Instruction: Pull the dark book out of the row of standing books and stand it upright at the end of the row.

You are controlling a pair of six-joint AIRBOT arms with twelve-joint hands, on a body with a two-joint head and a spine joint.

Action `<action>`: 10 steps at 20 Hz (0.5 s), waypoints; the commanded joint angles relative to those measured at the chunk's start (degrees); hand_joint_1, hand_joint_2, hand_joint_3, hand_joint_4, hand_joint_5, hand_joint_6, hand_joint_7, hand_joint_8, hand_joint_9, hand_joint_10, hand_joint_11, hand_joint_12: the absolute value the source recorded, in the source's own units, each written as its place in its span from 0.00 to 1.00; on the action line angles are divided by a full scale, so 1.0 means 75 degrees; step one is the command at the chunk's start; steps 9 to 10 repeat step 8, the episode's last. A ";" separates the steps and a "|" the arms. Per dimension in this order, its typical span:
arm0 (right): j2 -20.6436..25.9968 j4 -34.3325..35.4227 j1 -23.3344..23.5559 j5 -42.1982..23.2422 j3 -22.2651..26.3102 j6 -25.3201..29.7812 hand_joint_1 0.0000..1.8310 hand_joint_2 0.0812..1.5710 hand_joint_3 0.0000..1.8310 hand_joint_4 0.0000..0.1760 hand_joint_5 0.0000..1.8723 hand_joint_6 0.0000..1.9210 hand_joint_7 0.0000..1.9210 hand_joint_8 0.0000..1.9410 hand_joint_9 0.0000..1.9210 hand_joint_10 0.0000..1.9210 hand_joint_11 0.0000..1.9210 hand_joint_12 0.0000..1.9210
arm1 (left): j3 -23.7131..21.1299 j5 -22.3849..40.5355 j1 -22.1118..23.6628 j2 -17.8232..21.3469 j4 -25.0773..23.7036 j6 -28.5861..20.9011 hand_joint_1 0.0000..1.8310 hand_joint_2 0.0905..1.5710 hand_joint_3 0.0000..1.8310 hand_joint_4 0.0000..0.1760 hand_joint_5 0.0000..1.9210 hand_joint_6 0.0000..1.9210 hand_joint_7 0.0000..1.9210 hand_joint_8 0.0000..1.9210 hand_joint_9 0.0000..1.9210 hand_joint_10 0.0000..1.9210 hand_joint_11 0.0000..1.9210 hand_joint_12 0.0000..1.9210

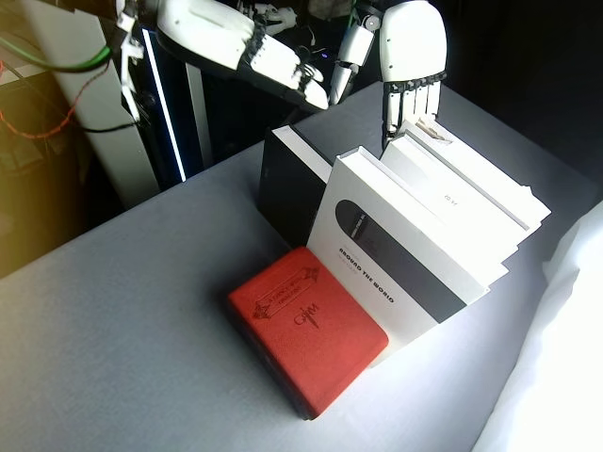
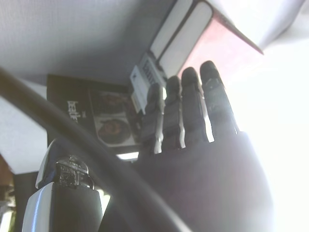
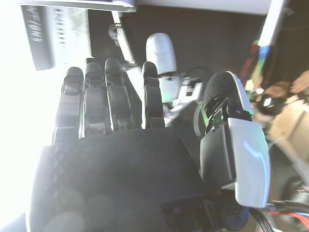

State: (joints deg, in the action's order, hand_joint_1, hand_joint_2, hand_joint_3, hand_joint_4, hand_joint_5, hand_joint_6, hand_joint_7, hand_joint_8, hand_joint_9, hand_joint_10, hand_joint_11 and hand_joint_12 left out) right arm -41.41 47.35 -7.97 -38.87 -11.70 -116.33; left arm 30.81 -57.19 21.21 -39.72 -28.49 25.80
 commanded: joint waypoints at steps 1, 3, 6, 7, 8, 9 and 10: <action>0.0112 -0.0449 0.0148 0.0091 -0.0048 0.0259 0.00 0.73 0.00 0.00 0.07 0.00 0.06 0.00 0.04 0.00 0.00 0.07 | 0.0016 0.0309 0.0101 0.0080 -0.0327 0.0002 0.00 0.74 0.00 0.00 0.09 0.00 0.07 0.00 0.07 0.00 0.06 0.01; 0.0191 -0.1074 0.0152 0.0442 -0.0274 0.0947 0.00 0.74 0.00 0.00 0.07 0.00 0.06 0.00 0.04 0.00 0.00 0.10 | 0.0017 0.0304 0.0101 0.0080 -0.0322 0.0002 0.00 0.75 0.00 0.00 0.09 0.00 0.07 0.00 0.06 0.00 0.06 0.01; 0.0277 -0.1975 0.0164 0.0500 -0.0495 0.1781 0.00 0.74 0.00 0.00 0.08 0.00 0.06 0.00 0.04 0.00 0.00 0.11 | 0.0018 0.0300 0.0104 0.0077 -0.0322 0.0013 0.00 0.75 0.00 0.00 0.08 0.00 0.06 0.00 0.06 0.00 0.05 0.00; 0.0283 -0.2075 0.0164 0.0508 -0.0526 0.1825 0.00 0.74 0.00 0.00 0.08 0.00 0.06 0.00 0.04 0.00 0.00 0.11 | 0.0018 0.0300 0.0104 0.0077 -0.0325 0.0021 0.00 0.75 0.00 0.00 0.08 0.00 0.06 0.00 0.06 0.00 0.05 0.00; 0.0288 -0.2228 0.0163 0.0586 -0.0572 0.1871 0.00 0.73 0.00 0.00 0.09 0.01 0.07 0.00 0.05 0.00 0.00 0.13 | 0.0018 0.0300 0.0104 0.0077 -0.0328 0.0036 0.00 0.74 0.00 0.00 0.09 0.00 0.08 0.01 0.07 0.00 0.07 0.01; 0.0288 -0.2228 0.0163 0.0586 -0.0572 0.1871 0.00 0.73 0.00 0.00 0.09 0.01 0.07 0.00 0.05 0.00 0.00 0.13 | 0.0018 0.0300 0.0104 0.0077 -0.0328 0.0036 0.00 0.74 0.00 0.00 0.09 0.00 0.08 0.01 0.07 0.00 0.07 0.01; 0.0288 -0.2228 0.0163 0.0586 -0.0572 0.1871 0.00 0.73 0.00 0.00 0.09 0.01 0.07 0.00 0.05 0.00 0.00 0.13 | 0.0018 0.0300 0.0104 0.0077 -0.0328 0.0036 0.00 0.74 0.00 0.00 0.09 0.00 0.08 0.01 0.07 0.00 0.07 0.01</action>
